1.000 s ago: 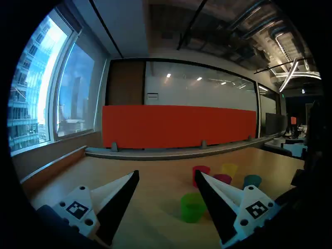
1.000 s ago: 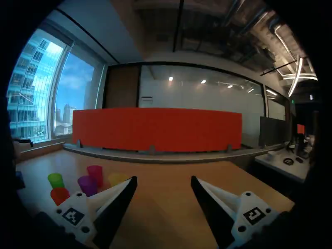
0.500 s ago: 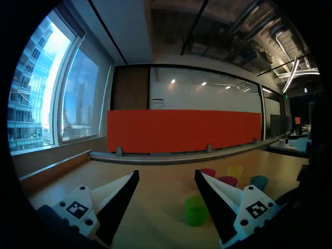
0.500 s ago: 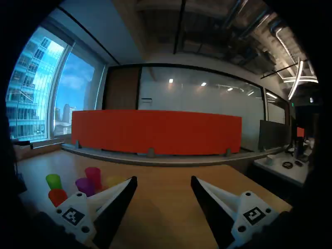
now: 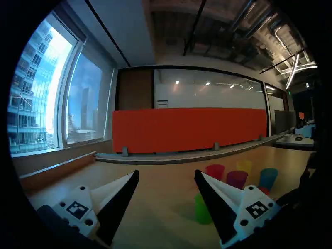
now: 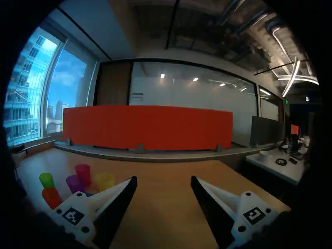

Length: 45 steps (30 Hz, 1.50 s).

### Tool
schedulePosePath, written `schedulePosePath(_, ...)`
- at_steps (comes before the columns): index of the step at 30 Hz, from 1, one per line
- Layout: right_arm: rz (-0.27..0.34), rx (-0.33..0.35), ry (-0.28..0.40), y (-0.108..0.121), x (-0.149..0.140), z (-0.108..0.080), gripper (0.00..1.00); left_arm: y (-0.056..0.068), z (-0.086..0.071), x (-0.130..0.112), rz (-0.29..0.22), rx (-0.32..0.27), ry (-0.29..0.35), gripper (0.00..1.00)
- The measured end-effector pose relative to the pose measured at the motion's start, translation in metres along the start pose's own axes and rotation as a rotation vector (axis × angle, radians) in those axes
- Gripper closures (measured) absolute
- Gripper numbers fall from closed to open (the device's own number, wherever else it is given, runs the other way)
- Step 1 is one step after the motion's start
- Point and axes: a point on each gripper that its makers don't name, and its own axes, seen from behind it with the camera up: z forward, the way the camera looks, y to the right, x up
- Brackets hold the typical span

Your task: Pour water

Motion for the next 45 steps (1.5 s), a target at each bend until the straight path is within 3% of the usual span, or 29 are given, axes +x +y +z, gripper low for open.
schedulePosePath(6, -0.004, 0.007, -0.006, -0.008, 0.0, 0.002, 0.0, -0.007, 0.0, -0.015, 0.012, 0.018, -0.012, 0.01)
schedulePosePath(21, -0.04, 0.027, -0.009, -0.026, 0.006, 0.008, 0.0, -0.021, -0.001, -0.035, -0.049, 0.036, -0.024, 0.01)
schedulePosePath(45, -0.036, 0.03, -0.006, -0.025, 0.005, 0.003, 0.0, -0.022, 0.004, -0.04, -0.033, 0.039, -0.057, 0.01)
